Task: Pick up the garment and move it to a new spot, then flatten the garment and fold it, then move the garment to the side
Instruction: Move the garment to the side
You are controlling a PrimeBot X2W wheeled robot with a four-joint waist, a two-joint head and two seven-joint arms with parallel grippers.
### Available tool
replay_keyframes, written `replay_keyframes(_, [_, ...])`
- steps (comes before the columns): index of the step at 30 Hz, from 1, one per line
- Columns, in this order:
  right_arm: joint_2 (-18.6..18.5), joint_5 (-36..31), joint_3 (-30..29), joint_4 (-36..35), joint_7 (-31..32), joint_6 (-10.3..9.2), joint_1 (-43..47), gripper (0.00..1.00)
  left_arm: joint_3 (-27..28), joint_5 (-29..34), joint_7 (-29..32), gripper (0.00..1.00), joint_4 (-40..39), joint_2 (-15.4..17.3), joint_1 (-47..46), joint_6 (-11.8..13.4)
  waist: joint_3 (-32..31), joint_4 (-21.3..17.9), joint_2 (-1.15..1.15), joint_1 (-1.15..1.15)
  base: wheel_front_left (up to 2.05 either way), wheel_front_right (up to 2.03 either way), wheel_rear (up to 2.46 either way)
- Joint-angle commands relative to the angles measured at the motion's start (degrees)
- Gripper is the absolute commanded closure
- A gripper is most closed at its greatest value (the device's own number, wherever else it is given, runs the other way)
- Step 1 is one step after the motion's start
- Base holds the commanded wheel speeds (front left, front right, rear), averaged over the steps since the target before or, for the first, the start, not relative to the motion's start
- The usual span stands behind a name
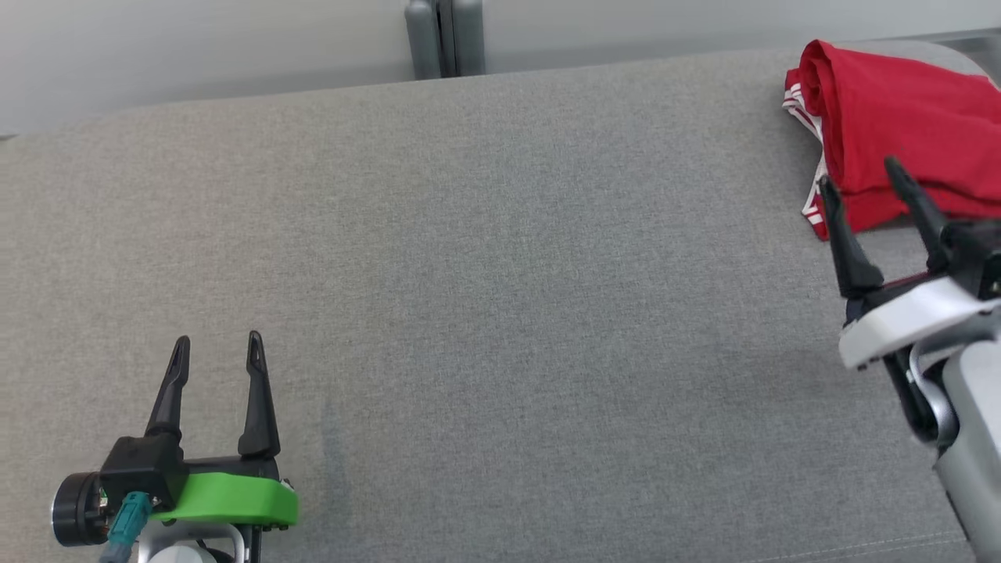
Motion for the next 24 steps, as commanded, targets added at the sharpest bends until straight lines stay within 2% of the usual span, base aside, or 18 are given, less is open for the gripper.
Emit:
replay_keyframes(1, [0.91, -0.72, -0.95, -1.26, -0.14, -0.12, 2.68, 0.00, 0.13, -0.42, 0.04, 0.00, 0.23, -0.01, 0.91, -0.03, -2.10, 0.90, 0.00, 0.01, 0.00, 0.00, 0.00])
replay_keyframes(10, [10.00, -4.39, -8.40, -9.88, -0.15, -0.12, 17.30, 0.00, 0.00, -1.11, 0.04, 0.00, 1.80, -0.12, 2.27, -0.30, -5.01, 1.39, 0.00, 0.01, 0.00, 0.00, 0.00])
replay_keyframes(16, [15.01, -6.35, -12.05, -13.01, -0.15, -0.12, 22.14, 0.00, 0.48, -1.24, 0.04, 0.00, 2.48, -0.13, 2.99, -0.43, -6.44, 1.52, 0.00, 0.01, 0.00, 0.00, 0.00])
replay_keyframes(24, [18.16, -8.75, -13.47, -13.64, -0.15, -0.12, 24.21, 0.00, 0.53, -1.25, 0.04, 0.00, 3.50, -0.13, 3.35, -0.79, -7.66, 2.30, 0.00, 0.01, 0.00, 0.00, 0.00])
